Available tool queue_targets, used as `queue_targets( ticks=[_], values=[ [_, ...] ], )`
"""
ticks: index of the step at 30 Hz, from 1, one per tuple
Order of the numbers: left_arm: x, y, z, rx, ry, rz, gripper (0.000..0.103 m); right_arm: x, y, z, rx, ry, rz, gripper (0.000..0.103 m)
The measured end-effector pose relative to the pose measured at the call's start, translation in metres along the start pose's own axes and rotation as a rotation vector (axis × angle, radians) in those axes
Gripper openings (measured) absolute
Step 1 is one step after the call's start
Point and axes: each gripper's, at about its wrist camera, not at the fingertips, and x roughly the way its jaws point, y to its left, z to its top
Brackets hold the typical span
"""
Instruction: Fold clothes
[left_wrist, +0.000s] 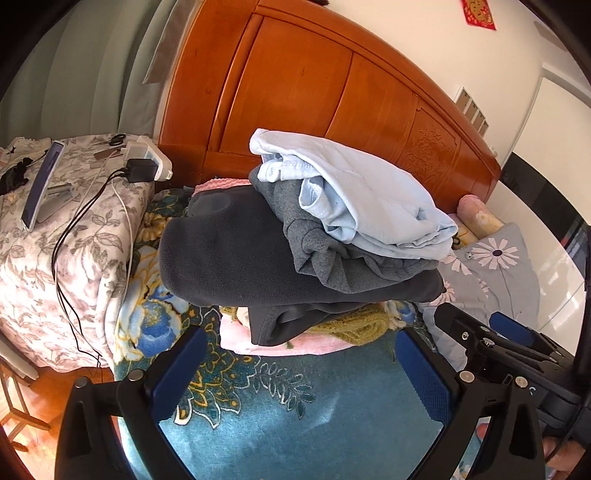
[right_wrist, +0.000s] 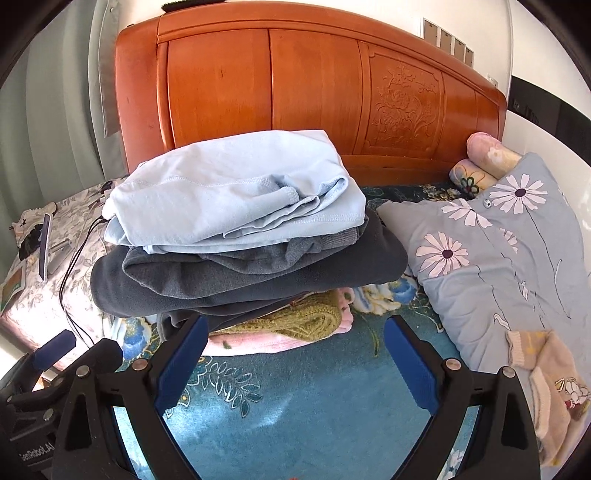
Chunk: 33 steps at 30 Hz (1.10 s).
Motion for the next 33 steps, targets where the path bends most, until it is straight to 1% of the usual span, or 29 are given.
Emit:
queue_targets(
  ticks=[2, 9, 14, 26, 33],
  values=[
    [-0.001, -0.002, 0.000, 0.013, -0.004, 0.002, 0.103, 0.002, 0.000, -0.001, 0.003, 0.015, -0.004, 0.096],
    [0.002, 0.003, -0.004, 0.013, 0.011, 0.014, 0.103, 0.008, 0.001, -0.005, 0.020, 0.062, -0.001, 0.096],
    [0.003, 0.006, -0.003, 0.015, 0.020, 0.006, 0.103, 0.012, 0.002, -0.008, 0.029, 0.092, 0.002, 0.096],
    [0.003, 0.013, -0.004, -0.007, 0.032, -0.013, 0.103, 0.013, 0.010, -0.008, 0.015, 0.114, -0.015, 0.096],
    [0.001, 0.014, -0.005, -0.002, 0.035, -0.004, 0.103, 0.012, 0.012, -0.010, 0.019, 0.130, -0.015, 0.096]
  ],
)
